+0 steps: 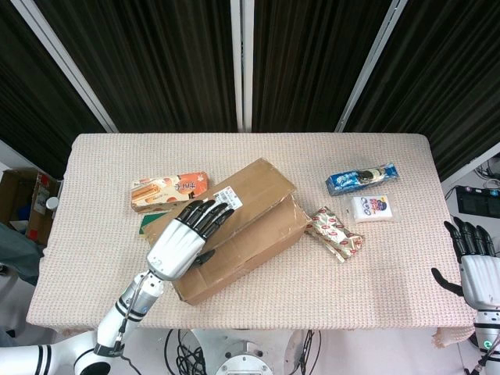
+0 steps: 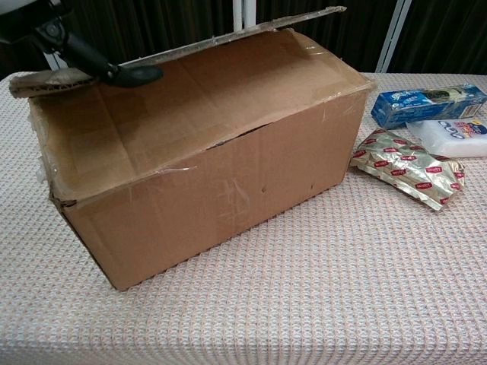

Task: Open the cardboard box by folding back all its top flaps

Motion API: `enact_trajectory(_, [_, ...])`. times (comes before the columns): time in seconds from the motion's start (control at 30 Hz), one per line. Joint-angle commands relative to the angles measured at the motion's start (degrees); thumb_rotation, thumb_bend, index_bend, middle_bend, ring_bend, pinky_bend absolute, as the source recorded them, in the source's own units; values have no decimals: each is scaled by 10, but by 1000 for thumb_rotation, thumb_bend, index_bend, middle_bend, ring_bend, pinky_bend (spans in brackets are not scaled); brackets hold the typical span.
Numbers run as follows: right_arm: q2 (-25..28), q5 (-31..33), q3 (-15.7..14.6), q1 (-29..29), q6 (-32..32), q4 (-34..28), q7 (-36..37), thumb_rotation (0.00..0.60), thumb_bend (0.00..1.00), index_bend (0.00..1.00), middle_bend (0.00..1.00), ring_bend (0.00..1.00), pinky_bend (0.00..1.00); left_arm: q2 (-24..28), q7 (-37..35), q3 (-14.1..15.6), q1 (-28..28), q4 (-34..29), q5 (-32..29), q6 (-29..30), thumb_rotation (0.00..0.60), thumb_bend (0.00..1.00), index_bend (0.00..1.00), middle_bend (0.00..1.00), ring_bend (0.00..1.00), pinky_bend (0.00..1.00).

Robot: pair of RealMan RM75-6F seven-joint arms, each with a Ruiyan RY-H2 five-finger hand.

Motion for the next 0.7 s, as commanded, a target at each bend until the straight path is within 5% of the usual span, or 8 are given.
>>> enact_trajectory(0.03, [0, -1, 0, 1, 0, -2, -2, 600, 144, 0, 0, 0, 0, 4, 15, -10, 6, -3, 4, 16, 600, 283, 77, 119, 131, 204])
enact_trajectory(0.47, [0, -1, 0, 3, -2, -6, -10, 600, 145, 0, 0, 0, 0, -4, 68, -63, 20, 46, 6, 95, 600, 291, 64, 117, 131, 204])
enact_trajectory(0.7, [-1, -2, -1, 3, -3, -11, -17, 600, 147, 0, 0, 0, 0, -12, 80, -79, 8, 105, -7, 91, 600, 290, 50, 87, 121, 204])
